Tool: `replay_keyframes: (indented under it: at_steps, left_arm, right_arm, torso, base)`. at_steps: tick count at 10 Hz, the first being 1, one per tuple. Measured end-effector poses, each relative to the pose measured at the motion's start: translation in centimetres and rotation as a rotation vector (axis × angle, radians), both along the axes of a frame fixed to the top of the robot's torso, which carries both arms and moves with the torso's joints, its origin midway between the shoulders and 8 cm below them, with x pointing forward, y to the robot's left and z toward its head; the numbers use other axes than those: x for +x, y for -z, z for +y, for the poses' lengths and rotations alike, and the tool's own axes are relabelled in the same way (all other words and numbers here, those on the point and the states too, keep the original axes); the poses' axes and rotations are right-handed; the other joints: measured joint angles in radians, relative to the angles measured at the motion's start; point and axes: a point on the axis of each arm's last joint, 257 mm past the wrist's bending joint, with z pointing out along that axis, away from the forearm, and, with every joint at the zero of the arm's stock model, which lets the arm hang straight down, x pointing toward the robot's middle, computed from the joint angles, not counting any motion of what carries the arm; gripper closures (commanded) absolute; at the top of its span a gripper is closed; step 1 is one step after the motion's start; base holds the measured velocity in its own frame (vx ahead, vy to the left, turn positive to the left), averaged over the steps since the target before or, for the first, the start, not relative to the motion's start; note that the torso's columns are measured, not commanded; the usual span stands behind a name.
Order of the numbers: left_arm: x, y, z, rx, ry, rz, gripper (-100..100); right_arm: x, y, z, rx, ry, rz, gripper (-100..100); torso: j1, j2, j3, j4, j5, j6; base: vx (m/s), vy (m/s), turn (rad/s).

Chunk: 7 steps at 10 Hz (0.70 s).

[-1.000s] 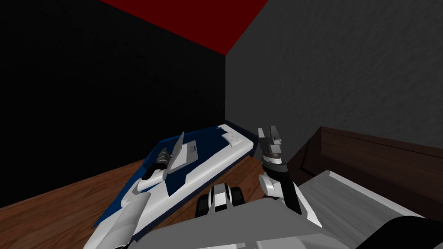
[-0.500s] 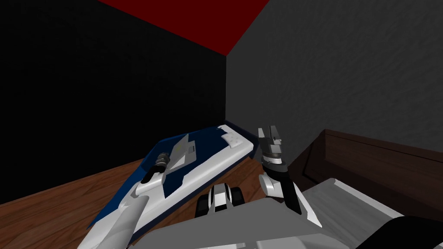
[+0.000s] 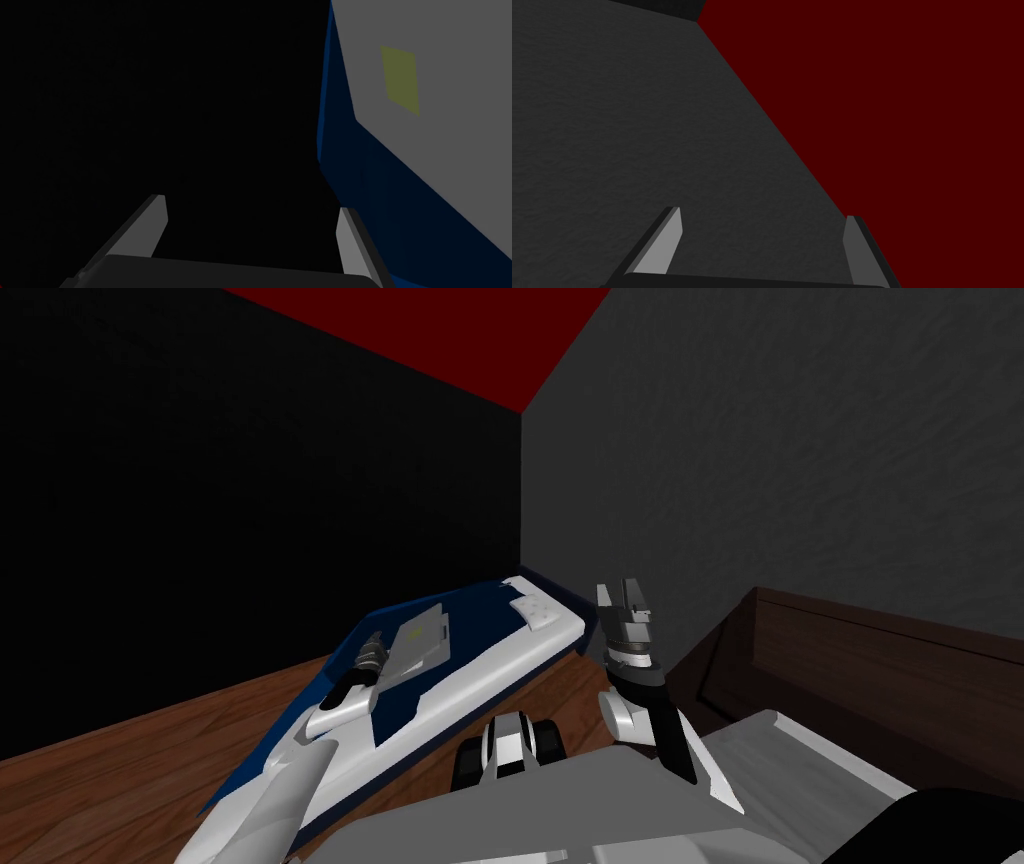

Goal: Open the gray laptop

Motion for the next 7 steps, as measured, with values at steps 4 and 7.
replay_keyframes:
  at_steps: [4, 7]
  left_arm:
    - [0.8, -2.3, 1.0, 0.001, -0.009, 0.000, -100]
    - [1.2, -3.5, 1.4, 0.000, -0.013, 0.001, 0]
  right_arm:
    - [0.0, 0.0, 0.0, 0.000, 0.000, 0.000, 0]
    - [0.0, 0.0, 0.0, 0.000, 0.000, 0.000, 0]
  torso:
    - [-0.003, -0.003, -0.002, -0.001, -0.001, 0.000]
    - [-0.002, -0.003, -0.002, -0.001, 0.000, 0.000]
  base:
    - [-0.030, -0.013, -0.021]
    - [-0.012, -0.009, -0.007]
